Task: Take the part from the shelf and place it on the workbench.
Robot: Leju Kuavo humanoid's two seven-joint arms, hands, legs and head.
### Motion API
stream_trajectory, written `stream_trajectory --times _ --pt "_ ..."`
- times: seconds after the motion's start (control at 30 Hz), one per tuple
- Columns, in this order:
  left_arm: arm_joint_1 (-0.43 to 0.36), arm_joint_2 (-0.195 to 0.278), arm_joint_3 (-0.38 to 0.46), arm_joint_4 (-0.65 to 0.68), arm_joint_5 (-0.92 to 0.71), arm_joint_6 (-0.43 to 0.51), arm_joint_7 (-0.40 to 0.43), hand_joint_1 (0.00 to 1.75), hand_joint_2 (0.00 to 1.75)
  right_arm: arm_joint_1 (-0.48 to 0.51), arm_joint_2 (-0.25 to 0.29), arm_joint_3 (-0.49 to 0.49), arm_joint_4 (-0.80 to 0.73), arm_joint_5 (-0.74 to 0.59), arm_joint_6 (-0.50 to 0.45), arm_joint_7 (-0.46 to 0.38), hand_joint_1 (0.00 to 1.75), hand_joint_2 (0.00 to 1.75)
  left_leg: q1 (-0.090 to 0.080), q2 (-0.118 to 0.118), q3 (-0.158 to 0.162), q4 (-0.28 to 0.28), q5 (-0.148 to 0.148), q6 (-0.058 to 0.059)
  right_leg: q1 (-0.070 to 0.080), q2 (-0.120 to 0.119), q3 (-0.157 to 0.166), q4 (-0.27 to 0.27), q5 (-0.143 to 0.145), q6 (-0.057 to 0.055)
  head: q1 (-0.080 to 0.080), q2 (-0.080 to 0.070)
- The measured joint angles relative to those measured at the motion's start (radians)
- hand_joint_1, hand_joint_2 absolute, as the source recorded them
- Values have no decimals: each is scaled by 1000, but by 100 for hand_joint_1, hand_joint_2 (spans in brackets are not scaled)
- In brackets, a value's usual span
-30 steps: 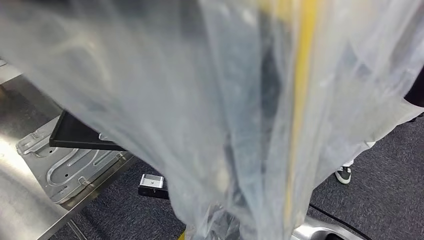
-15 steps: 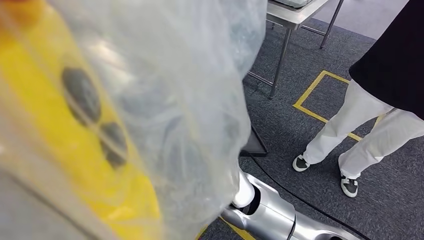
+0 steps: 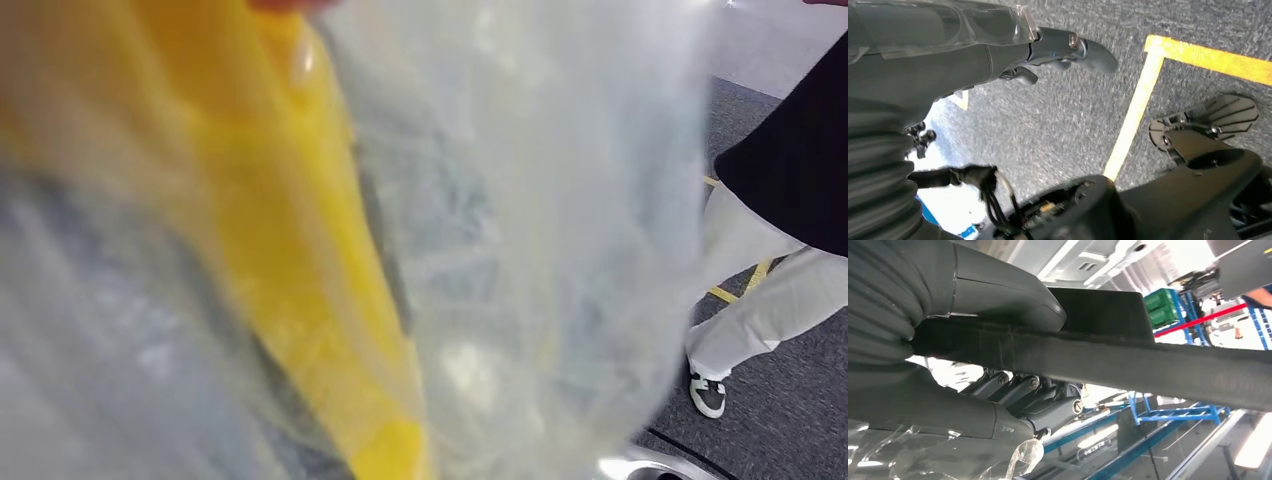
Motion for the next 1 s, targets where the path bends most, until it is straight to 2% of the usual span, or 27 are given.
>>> stream_trajectory --times 0.07,0.13,0.17,0.2,0.23,0.27,0.33,0.37,0.4,0.5,0.53,0.57,0.6,0.67,0.7,0.73,0.83,0.9,0.97,1.0 --pt "-1 0 0 0 0 0 -1 0 175 -1 1 0 0 1 0 -1 175 175 6 -6 24 -6 -1 9 -2 1 -23 57 -24 10 5 0" --pt "0 1 0 0 0 2 -2 0 175 -1 1 0 0 1 -1 -2 175 175 7 -10 37 -7 -8 12 -5 4 -89 171 -69 17 10 0" --pt "2 1 0 0 0 2 -2 0 175 0 1 1 0 1 -1 -2 175 175 7 -13 41 -7 -14 11 -6 4 -133 234 -93 20 11 0" --pt "4 1 0 0 0 2 -3 0 175 1 1 1 0 1 -1 -2 175 175 6 -17 48 -7 -21 10 -6 4 -167 272 -108 22 12 0" --pt "6 1 0 0 0 2 -3 0 175 3 1 2 1 1 -1 -2 175 175 6 -21 55 -7 -28 8 -7 4 -184 275 -104 23 12 0" --pt "9 1 0 0 0 2 -3 0 175 4 1 2 2 1 -1 -2 175 175 6 -26 67 -7 -37 6 -6 5 -188 250 -83 23 13 0" --pt "13 1 0 0 0 2 -3 0 175 4 1 3 3 1 -1 -3 175 175 6 -35 90 -7 -56 0 -6 16 -138 99 18 16 16 0" --pt "13 1 0 0 0 2 -3 0 175 4 1 3 3 1 -1 -3 175 175 6 -40 97 -7 -64 -3 -4 23 -114 35 50 11 18 0" --pt "13 1 0 0 0 2 -3 0 175 4 1 3 3 0 -1 -3 175 175 6 -44 100 -7 -71 -8 -2 29 -100 -7 74 5 20 0" --pt "13 2 0 0 0 1 -3 0 175 4 3 4 3 0 -1 -4 175 175 6 -49 100 -1 -81 -21 -1 21 -90 -24 79 -14 27 0" --pt "14 3 0 0 0 2 -3 0 175 3 4 4 4 0 -1 -3 175 175 5 -45 95 15 -85 -25 -3 16 -85 -26 77 -19 26 0" --pt "13 4 0 0 0 2 -3 0 175 2 6 4 4 0 -1 -3 175 175 5 -39 75 51 -97 -30 -6 11 -80 -28 74 -24 26 0" --pt "12 5 0 0 0 2 -3 0 175 2 7 4 4 0 -1 -4 175 175 8 -31 40 110 -116 -36 -8 7 -76 -29 70 -27 25 0" --pt "13 5 0 0 0 2 -3 0 175 2 6 5 4 0 -1 -5 175 175 14 -22 -49 253 -167 -48 -7 -2 -72 -29 62 -31 23 0" --pt "15 5 0 0 0 2 -2 0 175 3 6 5 5 0 0 -6 175 175 17 -20 -85 300 -182 -53 -7 -7 -69 -29 57 -31 23 0" --pt "17 5 0 0 0 2 -2 0 175 4 6 5 6 0 0 -5 175 175 18 -19 -104 310 -176 -56 -7 -11 -63 -29 52 -31 23 0" --pt "21 5 -1 0 0 2 -1 0 175 4 7 5 8 -1 0 -5 175 175 19 -16 -108 273 -136 -59 -7 -18 -51 -29 43 -29 23 0" --pt "21 5 -1 0 0 2 -1 0 175 4 7 5 8 -1 0 -5 175 175 19 -16 -105 264 -130 -59 -7 -19 -50 -29 42 -29 23 0" --pt "20 5 -1 0 0 3 -1 0 175 4 7 5 8 -1 0 -5 175 175 19 -11 -79 196 -86 -58 -7 -24 -42 -29 37 -28 23 0" --pt "19 6 -1 0 0 3 -1 0 175 4 7 5 9 -3 1 -6 175 175 14 1 -54 130 -52 -50 -5 -33 -32 -29 28 -21 23 0"
